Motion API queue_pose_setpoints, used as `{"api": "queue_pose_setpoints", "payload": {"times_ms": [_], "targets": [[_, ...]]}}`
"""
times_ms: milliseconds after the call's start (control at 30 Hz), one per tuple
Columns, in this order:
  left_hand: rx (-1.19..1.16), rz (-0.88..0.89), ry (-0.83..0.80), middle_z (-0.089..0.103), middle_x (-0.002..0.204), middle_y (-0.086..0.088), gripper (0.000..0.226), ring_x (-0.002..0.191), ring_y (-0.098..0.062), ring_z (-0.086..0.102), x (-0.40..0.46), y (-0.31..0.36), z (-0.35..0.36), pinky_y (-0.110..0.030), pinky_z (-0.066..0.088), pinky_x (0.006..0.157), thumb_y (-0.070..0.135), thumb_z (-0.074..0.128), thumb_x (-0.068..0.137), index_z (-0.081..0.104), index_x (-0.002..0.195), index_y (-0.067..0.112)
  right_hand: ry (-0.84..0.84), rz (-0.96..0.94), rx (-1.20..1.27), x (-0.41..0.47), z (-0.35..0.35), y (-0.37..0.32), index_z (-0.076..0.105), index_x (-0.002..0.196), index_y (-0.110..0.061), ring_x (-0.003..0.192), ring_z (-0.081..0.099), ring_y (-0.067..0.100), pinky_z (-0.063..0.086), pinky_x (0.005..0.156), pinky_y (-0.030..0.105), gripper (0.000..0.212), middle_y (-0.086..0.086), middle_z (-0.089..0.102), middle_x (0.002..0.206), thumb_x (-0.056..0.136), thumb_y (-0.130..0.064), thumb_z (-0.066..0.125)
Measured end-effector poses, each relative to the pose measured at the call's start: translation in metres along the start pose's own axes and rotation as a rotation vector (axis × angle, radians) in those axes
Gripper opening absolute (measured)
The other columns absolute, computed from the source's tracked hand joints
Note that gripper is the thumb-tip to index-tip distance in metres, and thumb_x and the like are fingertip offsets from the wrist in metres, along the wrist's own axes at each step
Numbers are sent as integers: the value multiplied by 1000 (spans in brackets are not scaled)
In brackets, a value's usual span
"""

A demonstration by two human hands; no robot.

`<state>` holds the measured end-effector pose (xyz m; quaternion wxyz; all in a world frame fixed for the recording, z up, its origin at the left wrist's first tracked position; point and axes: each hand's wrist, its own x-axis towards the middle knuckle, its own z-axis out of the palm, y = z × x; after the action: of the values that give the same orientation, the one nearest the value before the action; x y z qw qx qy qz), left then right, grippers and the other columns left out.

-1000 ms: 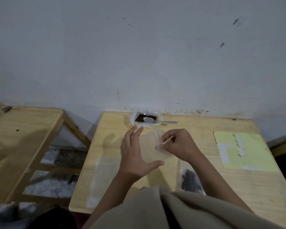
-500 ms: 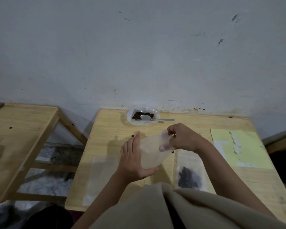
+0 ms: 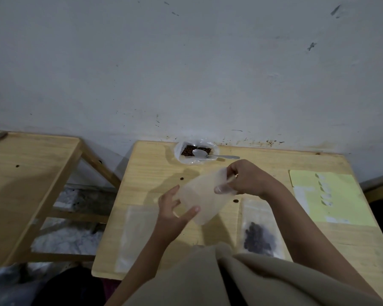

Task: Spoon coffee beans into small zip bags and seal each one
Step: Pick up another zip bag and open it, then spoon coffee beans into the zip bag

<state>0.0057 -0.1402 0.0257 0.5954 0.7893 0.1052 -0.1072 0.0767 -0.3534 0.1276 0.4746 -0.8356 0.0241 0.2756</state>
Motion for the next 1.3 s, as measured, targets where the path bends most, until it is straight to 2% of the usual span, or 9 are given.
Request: {"api": "queue_pose_setpoints", "payload": {"times_ms": [133, 267, 467, 733, 833, 933, 1033, 1133, 1300], "targets": [[-454, -172, -22, 69, 103, -12, 80, 97, -30, 64, 4, -7, -9, -50, 53, 83, 29, 81, 54, 51, 127, 18, -17, 34, 32, 6, 1, 7, 66, 93, 8, 71, 60, 20, 55, 66, 35, 45, 10, 61, 84, 64, -21, 85], [-434, -146, 36, 73, 80, -8, 66, 79, -26, 65, 3, -15, -10, -42, 54, 72, 20, 80, 52, 57, 114, 22, -21, 52, 37, 9, 4, 9, 66, 91, 9, 71, 60, 21, 56, 68, 35, 43, 10, 62, 83, 65, -20, 85], [-158, -15, 198, 67, 92, -15, 56, 88, -19, 68, 11, -14, -9, -26, 55, 76, -7, 65, 79, 55, 123, 27, 5, 43, 16, 15, 8, 10, 68, 91, 8, 67, 63, 18, 54, 58, 26, 45, 12, 66, 83, 61, -20, 86], [222, 178, 107, 35, 144, -1, 93, 128, -14, 37, 6, -9, -2, -30, 35, 103, 26, 80, 69, 28, 146, 21, 18, 37, -171, 15, 17, 3, 61, 91, -8, 74, 58, 13, 52, 62, 34, 44, -2, 60, 90, 63, -33, 85], [444, 505, 73, 34, 146, -10, 114, 132, -21, 31, 3, 7, 16, -39, 32, 105, 61, 76, 59, 28, 145, 3, -10, 22, -205, 15, 27, 1, 55, 90, -17, 72, 51, 5, 39, 57, 19, 39, -7, 54, 89, 68, -34, 82], [452, 590, 121, 42, 137, -8, 97, 126, -19, 38, 4, 18, 26, -44, 41, 101, 56, 73, 65, 37, 140, 4, 7, -21, -196, 18, 35, 3, 57, 82, -20, 76, 54, 8, 46, 67, 24, 26, -3, 59, 89, 72, -29, 80], [409, 522, 171, 46, 129, -4, 89, 117, -17, 43, 8, 17, 22, -42, 44, 95, 47, 75, 65, 42, 138, 10, 48, -45, -23, 18, 38, 5, 62, 74, -16, 69, 56, 12, 53, 66, 34, 15, 1, 62, 83, 77, -21, 75], [445, 546, 225, 50, 121, -5, 87, 109, -18, 47, 7, 13, 19, -34, 43, 91, 43, 77, 63, 45, 134, 5, 133, -36, 209, 13, 38, 10, 61, 73, -8, 62, 61, 12, 50, 49, 20, 19, 0, 64, 75, 80, -21, 74], [463, 452, 245, 52, 116, -4, 87, 101, -17, 47, -3, 8, 18, -33, 43, 88, 50, 70, 62, 47, 131, 2, 547, 242, 698, 31, 39, 51, 60, 97, -4, 71, 65, 21, 56, 66, 34, 23, 12, 65, 92, 85, -21, 69]]}}
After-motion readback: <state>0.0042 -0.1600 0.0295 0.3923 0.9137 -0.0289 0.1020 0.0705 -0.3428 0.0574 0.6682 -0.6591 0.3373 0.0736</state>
